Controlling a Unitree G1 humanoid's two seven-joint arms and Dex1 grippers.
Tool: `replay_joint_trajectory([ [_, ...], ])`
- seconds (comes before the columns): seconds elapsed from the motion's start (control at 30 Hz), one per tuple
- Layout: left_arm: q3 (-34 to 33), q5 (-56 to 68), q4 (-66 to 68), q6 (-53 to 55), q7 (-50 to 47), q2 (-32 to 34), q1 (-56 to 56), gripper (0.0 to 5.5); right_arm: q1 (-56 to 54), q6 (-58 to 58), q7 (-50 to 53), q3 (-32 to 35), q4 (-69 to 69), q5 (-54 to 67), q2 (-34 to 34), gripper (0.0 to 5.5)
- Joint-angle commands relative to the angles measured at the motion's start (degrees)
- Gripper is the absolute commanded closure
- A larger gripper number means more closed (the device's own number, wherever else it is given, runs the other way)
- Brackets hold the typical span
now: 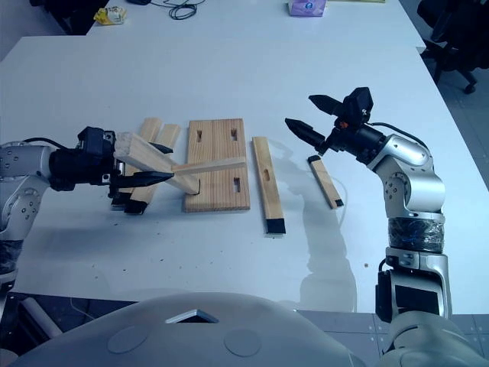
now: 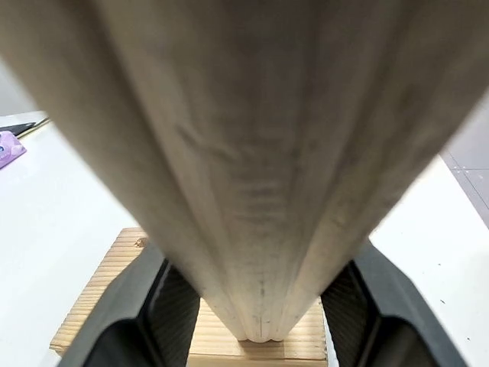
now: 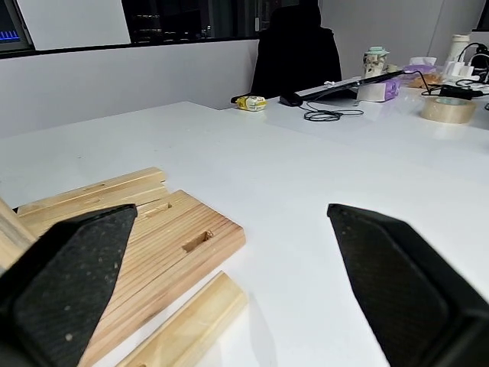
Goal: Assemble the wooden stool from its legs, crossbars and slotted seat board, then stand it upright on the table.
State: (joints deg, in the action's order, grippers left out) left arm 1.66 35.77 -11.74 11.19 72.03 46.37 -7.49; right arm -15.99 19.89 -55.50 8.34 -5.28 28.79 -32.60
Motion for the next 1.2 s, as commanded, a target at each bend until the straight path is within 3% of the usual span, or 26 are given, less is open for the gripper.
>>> replay_joint_trajectory([
  [0.03, 7.7, -8.5, 8.2, 3.0, 1.6, 1.6, 7.2, 3.45, -1.3, 0.5, -0.4, 0.0, -0.8, -0.5, -1.2, 0.9],
  [0.4, 7.7, -9.9, 15.4, -1.1, 2.0, 1.7, 3.0, 3.45, -1.0, -0.2, 0.2, 0.1, -1.2, -0.6, -0.3, 0.9],
  [0.8, 2.1, -5.0, 11.6, 10.2, 5.5, 3.8, -10.5, 1.47, 2.5, -0.2, 2.4, 0.6, 1.1, -0.5, 1.2, 0.9],
  [1.0, -2.0, -5.5, 6.5, 12.0, -0.5, 2.5, 1.8, 1.47, 8.0, 2.3, 6.2, -1.8, 6.7, -2.4, 1.3, 0.9],
  [1.2, -9.9, -9.1, 2.5, 12.3, -19.4, -4.3, 14.9, 1.47, 11.7, 4.5, 9.2, -0.2, 9.7, -1.2, 1.8, 0.9],
])
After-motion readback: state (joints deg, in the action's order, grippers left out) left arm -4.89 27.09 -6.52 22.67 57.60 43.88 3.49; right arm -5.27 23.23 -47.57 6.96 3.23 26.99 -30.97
